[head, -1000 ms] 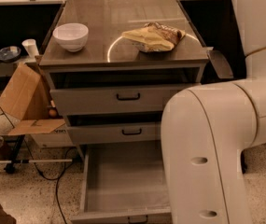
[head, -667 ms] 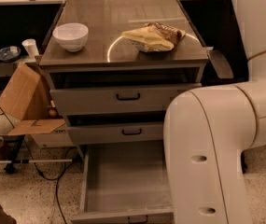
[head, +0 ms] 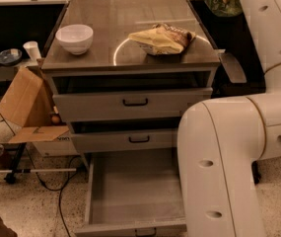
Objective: Place green jalapeno chip bag into bottom drawer
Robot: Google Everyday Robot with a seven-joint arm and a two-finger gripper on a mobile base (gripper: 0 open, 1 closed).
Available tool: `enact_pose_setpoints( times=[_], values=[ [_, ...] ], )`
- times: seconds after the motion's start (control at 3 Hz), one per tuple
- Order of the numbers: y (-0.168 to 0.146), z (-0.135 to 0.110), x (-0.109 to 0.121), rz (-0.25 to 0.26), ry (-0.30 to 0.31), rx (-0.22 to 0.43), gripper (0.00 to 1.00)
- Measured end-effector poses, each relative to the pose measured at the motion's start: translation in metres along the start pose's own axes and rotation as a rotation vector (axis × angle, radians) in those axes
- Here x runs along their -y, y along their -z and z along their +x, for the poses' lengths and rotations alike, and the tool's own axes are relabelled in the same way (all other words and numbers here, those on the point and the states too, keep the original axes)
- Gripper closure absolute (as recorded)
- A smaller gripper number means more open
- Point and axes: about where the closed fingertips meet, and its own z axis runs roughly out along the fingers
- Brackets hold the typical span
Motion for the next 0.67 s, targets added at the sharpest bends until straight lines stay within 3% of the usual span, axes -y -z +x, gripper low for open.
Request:
enact_pose_setpoints(
  times=[0.33, 0.67],
  values=[
    [-0.012, 0.022, 0.021, 0.063, -0.047, -0.049, 1.00],
    [-0.025, 0.043, 0.033, 0.094, -0.074, -0.092, 1.00]
  ],
)
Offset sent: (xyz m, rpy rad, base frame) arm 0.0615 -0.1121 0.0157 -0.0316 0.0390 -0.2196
